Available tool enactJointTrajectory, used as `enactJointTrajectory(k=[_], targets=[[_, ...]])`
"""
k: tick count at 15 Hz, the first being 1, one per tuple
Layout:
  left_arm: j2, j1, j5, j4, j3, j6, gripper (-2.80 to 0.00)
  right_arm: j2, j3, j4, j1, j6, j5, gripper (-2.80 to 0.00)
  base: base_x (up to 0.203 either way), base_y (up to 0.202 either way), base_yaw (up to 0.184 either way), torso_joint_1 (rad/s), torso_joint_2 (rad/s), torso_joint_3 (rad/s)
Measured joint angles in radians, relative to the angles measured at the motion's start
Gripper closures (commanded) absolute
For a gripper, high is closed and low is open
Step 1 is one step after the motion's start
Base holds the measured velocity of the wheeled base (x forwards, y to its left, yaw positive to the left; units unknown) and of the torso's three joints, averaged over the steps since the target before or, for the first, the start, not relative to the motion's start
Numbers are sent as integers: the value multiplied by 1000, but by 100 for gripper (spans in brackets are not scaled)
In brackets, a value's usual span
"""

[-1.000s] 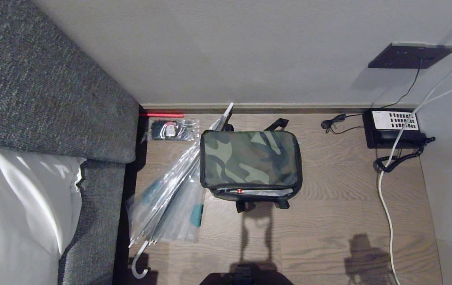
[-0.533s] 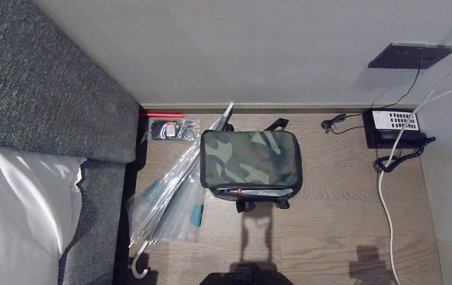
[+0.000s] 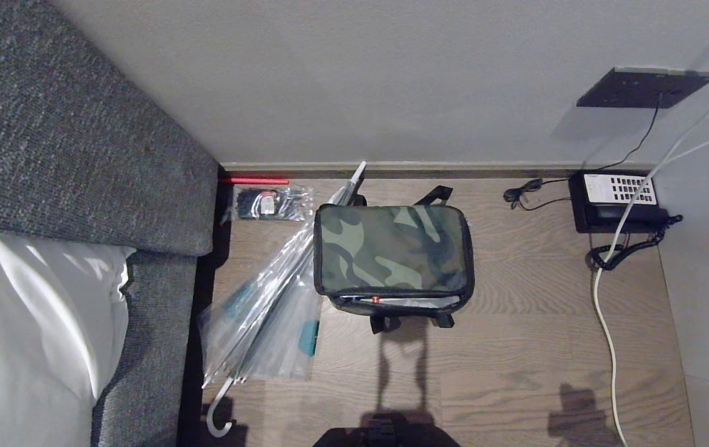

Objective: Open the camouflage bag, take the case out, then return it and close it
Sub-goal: Open the top of the storage box

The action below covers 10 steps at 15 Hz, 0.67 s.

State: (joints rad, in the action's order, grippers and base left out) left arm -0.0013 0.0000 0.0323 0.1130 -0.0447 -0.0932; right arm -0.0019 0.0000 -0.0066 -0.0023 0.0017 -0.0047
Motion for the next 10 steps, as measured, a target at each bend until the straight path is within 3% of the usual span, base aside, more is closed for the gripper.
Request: enactJointTrajectory(k=[10], targets=[[0,0,0,0,0,-1,0,-3,0,1,-1,0,0,0,0,0,0,0,0,0]])
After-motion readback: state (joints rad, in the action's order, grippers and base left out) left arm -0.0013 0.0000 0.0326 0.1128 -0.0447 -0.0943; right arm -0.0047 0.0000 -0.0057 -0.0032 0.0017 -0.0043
